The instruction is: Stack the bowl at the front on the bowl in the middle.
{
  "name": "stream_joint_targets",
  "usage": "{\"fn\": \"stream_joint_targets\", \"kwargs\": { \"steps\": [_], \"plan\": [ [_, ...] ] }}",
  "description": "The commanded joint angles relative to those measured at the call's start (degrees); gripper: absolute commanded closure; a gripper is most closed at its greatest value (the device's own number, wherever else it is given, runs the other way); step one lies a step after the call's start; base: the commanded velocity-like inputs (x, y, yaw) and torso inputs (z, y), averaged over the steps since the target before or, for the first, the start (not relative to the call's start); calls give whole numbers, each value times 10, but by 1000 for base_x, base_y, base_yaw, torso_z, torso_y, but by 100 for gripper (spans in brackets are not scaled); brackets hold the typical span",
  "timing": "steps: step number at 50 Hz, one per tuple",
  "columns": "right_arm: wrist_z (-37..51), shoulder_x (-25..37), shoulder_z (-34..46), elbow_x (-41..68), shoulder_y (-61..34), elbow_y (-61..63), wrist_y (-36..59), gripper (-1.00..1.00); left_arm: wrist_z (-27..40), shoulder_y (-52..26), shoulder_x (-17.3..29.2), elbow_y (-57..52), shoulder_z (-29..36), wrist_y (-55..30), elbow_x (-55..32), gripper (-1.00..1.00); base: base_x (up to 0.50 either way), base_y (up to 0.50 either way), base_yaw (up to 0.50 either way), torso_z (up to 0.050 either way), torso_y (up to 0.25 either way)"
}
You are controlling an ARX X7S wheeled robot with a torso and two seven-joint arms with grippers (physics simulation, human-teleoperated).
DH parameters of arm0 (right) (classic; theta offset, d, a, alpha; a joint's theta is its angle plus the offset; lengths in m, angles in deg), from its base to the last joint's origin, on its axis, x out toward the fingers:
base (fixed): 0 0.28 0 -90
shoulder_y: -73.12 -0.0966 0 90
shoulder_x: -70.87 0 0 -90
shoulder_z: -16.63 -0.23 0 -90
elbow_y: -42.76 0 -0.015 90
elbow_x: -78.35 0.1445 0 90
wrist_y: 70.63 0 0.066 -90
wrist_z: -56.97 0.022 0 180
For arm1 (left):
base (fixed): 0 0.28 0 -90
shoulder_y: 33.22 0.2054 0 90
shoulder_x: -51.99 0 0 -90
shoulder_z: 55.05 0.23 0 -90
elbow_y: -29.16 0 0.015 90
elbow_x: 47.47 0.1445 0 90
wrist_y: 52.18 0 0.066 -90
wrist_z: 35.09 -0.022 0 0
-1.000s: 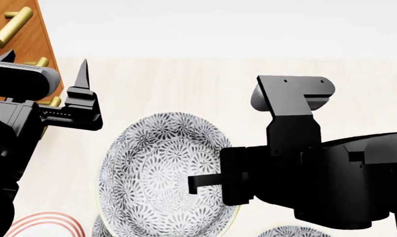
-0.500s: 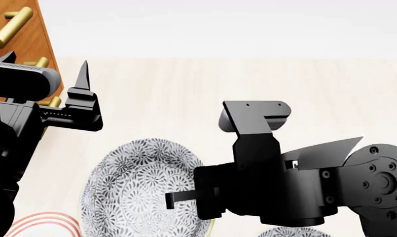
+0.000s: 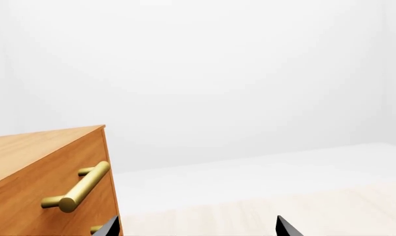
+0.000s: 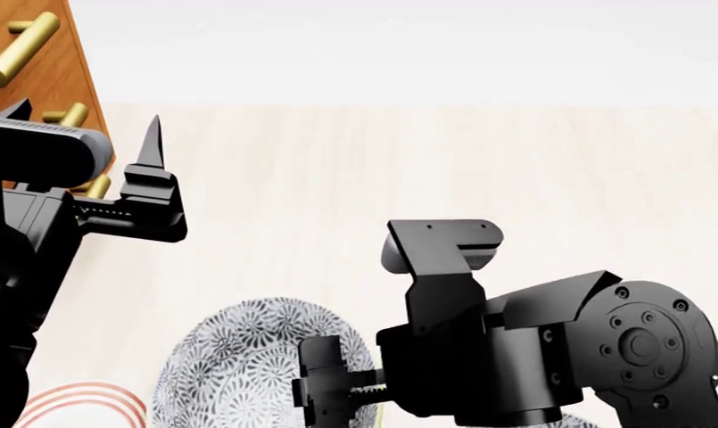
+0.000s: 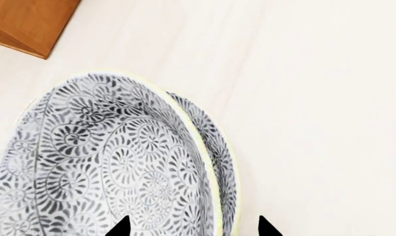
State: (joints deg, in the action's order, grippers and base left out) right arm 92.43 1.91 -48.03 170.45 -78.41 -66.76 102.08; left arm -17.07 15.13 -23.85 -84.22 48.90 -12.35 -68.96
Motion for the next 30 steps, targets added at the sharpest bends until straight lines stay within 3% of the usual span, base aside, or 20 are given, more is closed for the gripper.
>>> {"fn": "stream_joint_targets", "kwargs": {
  "steps": [1,10,21,27,30],
  "plan": [
    [-6,-3,12,13,-7,-25,5,-100,1,0,2,2,2,2,-3,-100,0,0,0,0,0],
    [-21,0,30,15,-22,-42,13,-100,2,-1,2,6,4,4,-4,-100,0,0,0,0,1],
    [25,9,27,52,-10,-7,6,-100,5,-2,3,-2,6,-1,-8,-100,0,0,0,0,0],
    [-2,42,9,-50,0,125,-84,-100,7,2,4,-10,1,-2,-13,-100,0,0,0,0,0],
    [-67,60,-5,-138,20,201,-185,-100,7,5,5,-12,0,1,-15,-100,0,0,0,0,0]
  ]
}}
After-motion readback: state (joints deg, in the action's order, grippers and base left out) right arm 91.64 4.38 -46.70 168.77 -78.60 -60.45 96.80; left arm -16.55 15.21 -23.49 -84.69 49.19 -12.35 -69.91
